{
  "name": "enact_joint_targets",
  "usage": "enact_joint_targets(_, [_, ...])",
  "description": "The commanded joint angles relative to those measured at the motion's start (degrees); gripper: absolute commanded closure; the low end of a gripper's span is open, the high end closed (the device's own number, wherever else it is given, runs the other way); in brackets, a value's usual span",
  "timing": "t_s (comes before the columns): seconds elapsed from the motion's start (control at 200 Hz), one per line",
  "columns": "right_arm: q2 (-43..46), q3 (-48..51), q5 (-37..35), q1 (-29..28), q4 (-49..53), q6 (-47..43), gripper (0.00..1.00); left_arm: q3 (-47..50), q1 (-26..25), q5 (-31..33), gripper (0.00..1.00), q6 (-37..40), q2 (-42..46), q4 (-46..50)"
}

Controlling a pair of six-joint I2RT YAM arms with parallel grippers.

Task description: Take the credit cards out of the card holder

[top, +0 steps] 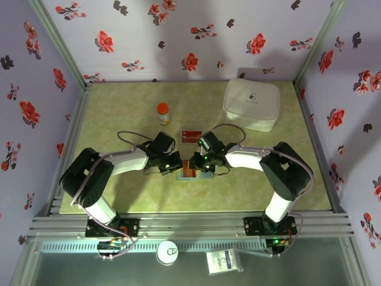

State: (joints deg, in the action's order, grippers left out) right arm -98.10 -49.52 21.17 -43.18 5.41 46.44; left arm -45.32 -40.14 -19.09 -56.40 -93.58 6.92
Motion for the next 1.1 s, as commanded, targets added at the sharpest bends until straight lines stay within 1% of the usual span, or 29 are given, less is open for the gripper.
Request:
enact_joint_targets(0.0, [0.4,-1.1,-2.5,-0.3,3.6,-1.6,0.76,0.2,-0.2,0.8,1.00,1.4,0.0,2.0])
enact_joint_targets(0.33, [1.4,-0.8,-1.7,-0.3,2.9,-1.8,0.76,0.0,-0.3,0.7,1.00,1.2,1.4,2.1])
enact_joint_targets(0.485, [4.2,1.2,0.0,-0.2,-1.1,-0.4,0.76,-2.5,-0.8,-0.2,1.00,2.9,1.5,4.3])
enact_joint_targets(0.71, [6.6,2.2,-1.0,0.8,0.6,-0.2,0.76,-4.3,-1.1,-0.8,1.00,3.4,-0.2,5.4])
enact_joint_targets(0.94, [6.8,4.1,-0.8,1.7,0.6,0.4,0.76,-4.3,-1.4,-0.2,1.00,3.4,-1.3,6.2])
enact_joint_targets(1.095, [5.1,4.3,0.4,2.1,-0.5,0.6,0.75,-3.8,-1.7,0.0,1.00,3.3,-2.1,6.0])
